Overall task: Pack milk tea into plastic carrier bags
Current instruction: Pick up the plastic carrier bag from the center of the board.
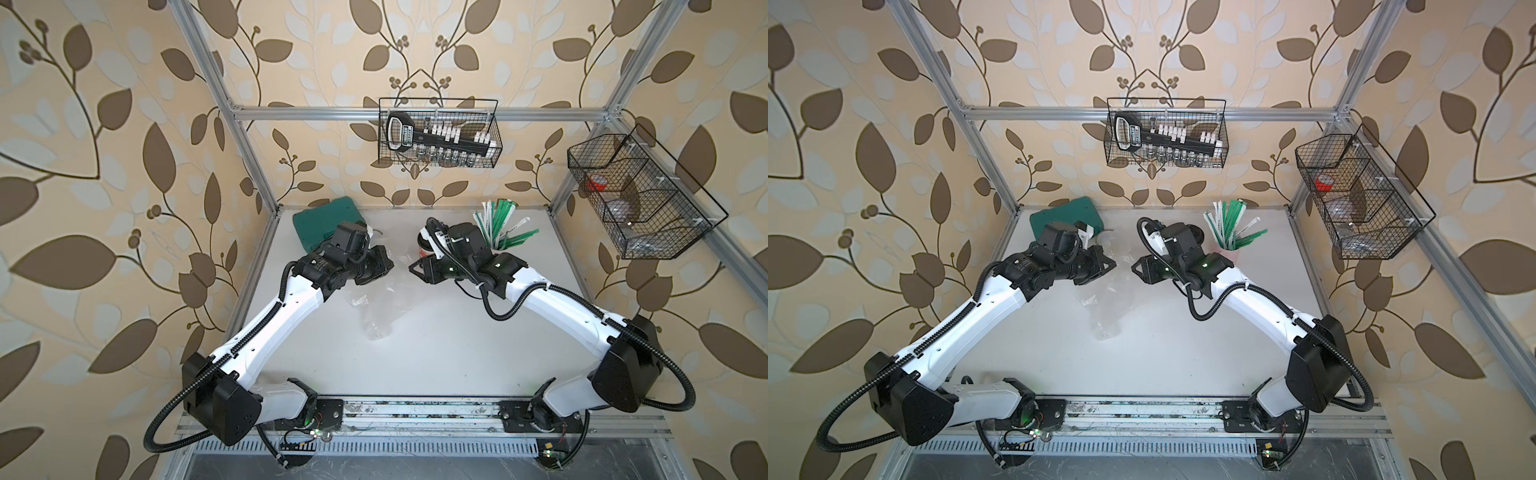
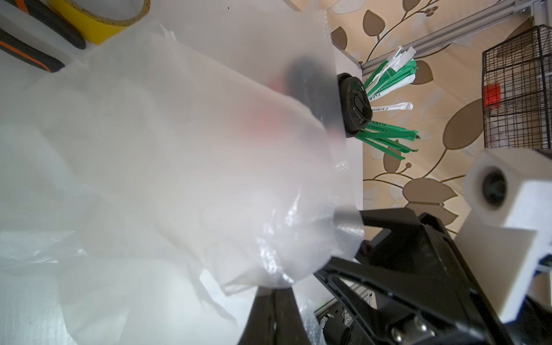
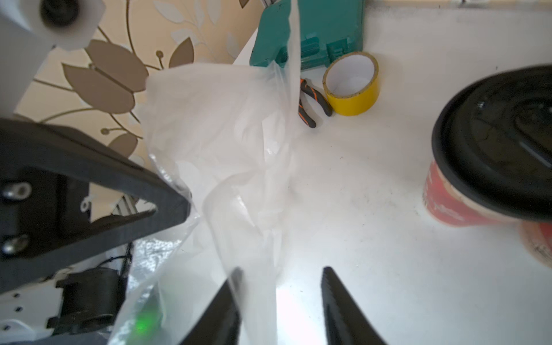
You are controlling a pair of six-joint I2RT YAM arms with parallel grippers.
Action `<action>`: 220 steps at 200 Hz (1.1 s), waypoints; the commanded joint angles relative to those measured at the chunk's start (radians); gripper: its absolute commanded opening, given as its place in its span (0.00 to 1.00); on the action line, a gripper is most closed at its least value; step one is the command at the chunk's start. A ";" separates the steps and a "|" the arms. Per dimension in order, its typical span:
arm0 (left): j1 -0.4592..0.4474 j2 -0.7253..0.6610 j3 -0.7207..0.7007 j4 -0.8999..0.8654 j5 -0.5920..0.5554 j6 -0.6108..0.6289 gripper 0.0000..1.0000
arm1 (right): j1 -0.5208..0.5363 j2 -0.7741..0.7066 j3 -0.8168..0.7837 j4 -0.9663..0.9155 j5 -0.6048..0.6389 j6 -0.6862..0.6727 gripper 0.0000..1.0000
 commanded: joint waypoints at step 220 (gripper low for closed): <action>0.134 -0.145 -0.310 0.340 0.213 -0.036 0.00 | 0.027 -0.030 0.163 -0.240 0.250 -0.026 0.00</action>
